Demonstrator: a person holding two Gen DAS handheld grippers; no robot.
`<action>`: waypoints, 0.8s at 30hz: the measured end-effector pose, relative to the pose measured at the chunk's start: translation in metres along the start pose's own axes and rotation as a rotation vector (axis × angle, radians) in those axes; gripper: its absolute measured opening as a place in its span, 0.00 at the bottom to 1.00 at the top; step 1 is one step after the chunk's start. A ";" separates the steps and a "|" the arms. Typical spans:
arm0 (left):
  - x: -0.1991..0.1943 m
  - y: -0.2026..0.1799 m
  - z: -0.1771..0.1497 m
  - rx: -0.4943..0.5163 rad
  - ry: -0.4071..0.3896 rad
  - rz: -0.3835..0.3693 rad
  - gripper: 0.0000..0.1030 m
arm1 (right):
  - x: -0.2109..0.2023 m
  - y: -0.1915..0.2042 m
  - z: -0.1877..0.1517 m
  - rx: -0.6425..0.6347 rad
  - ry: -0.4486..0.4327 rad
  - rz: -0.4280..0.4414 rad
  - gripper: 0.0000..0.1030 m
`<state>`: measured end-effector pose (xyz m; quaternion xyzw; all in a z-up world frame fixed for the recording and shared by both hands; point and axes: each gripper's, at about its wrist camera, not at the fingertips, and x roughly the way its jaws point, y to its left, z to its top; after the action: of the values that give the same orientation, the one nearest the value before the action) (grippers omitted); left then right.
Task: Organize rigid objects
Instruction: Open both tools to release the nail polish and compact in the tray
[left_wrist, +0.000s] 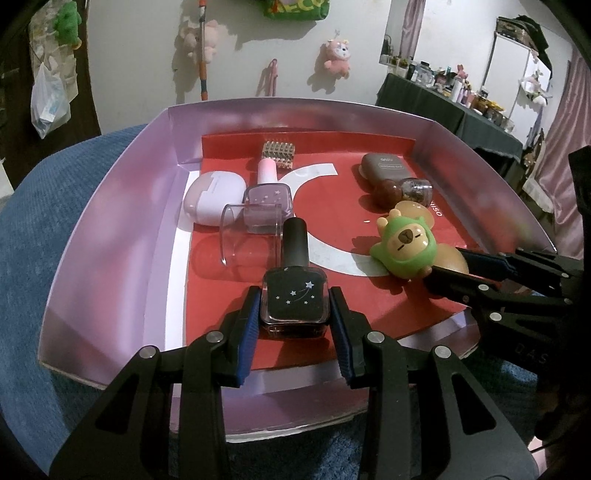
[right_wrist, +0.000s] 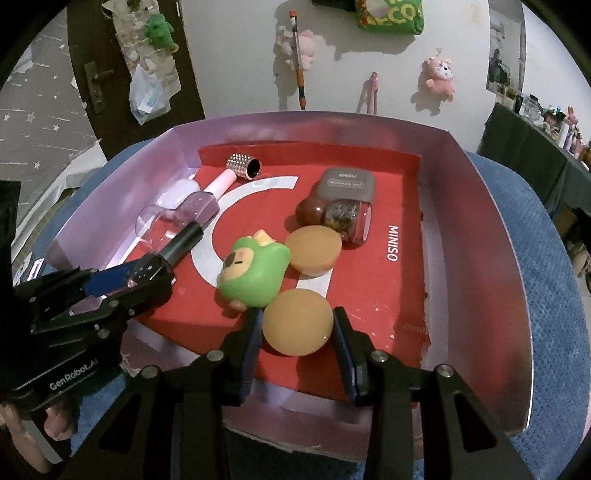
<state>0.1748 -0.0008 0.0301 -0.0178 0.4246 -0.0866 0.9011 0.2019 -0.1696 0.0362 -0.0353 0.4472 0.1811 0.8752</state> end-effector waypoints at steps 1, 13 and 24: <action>0.000 0.000 0.000 -0.001 0.000 -0.001 0.33 | 0.000 0.000 0.000 0.000 0.000 0.000 0.39; 0.000 0.001 0.000 -0.002 -0.003 0.004 0.34 | 0.002 0.001 -0.001 0.008 -0.005 -0.005 0.39; -0.004 0.005 0.001 -0.012 -0.027 0.059 0.58 | -0.001 0.000 0.000 0.011 -0.012 -0.006 0.44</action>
<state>0.1737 0.0045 0.0336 -0.0116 0.4133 -0.0572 0.9087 0.2012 -0.1696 0.0370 -0.0307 0.4428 0.1761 0.8786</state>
